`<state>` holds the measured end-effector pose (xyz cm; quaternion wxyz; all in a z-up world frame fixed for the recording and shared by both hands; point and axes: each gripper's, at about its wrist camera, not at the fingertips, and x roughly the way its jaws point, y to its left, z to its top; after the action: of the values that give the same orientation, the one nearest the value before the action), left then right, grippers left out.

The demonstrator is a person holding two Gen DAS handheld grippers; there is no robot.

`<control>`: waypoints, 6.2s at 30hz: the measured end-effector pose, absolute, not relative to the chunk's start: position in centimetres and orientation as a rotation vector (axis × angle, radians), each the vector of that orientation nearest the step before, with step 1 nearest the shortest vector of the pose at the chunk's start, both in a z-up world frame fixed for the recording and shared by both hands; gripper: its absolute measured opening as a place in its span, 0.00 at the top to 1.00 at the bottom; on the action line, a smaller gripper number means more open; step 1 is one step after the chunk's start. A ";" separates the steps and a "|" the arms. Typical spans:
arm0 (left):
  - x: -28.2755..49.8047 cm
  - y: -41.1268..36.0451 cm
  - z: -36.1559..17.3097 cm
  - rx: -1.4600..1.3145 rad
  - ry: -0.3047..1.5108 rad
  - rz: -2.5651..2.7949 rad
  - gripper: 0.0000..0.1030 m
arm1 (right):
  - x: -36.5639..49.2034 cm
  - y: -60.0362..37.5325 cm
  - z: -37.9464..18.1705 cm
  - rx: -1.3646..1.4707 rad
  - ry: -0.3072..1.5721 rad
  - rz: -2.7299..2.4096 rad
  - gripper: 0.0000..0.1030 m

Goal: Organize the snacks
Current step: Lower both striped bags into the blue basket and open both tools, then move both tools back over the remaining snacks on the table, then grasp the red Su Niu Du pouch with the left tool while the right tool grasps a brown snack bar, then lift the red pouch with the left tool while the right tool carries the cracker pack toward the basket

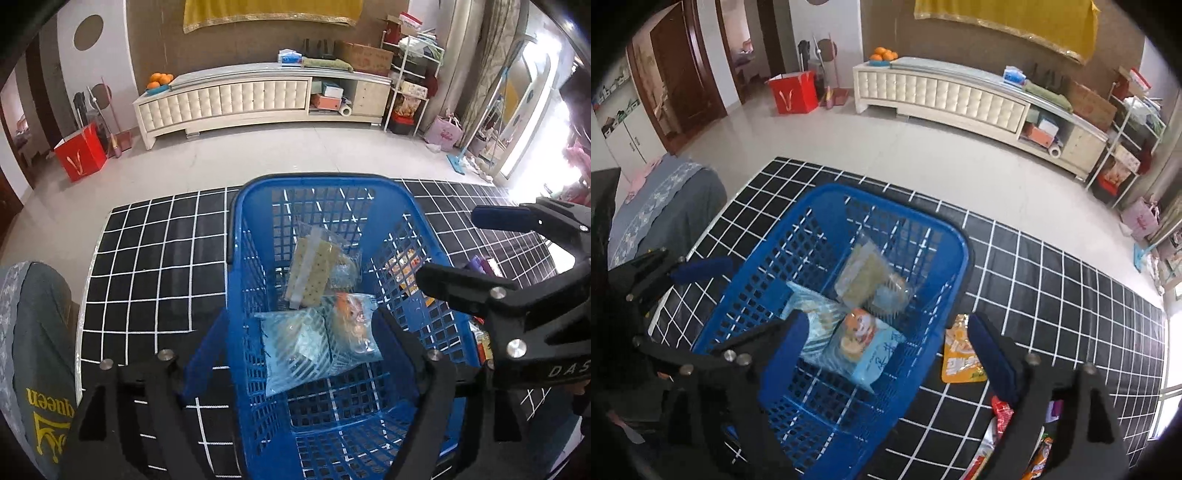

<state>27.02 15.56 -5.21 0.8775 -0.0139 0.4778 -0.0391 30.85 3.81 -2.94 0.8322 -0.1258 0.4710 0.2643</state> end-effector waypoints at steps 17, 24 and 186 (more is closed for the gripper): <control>22.6 13.7 0.2 -0.038 0.917 -0.062 0.24 | 27.4 -1.1 0.8 -0.203 0.968 0.556 0.12; 21.2 9.6 2.8 -0.001 0.881 -0.099 0.21 | 25.7 -4.8 2.7 -0.164 0.943 0.539 0.12; 17.2 2.4 0.6 -0.050 0.936 -0.180 0.66 | 23.6 -12.1 -1.8 -0.008 0.971 0.510 0.94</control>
<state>17.23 2.37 0.57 0.8883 -0.0242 0.4503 -0.0868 23.63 -12.15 -1.80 0.8532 -0.0038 0.4617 0.2426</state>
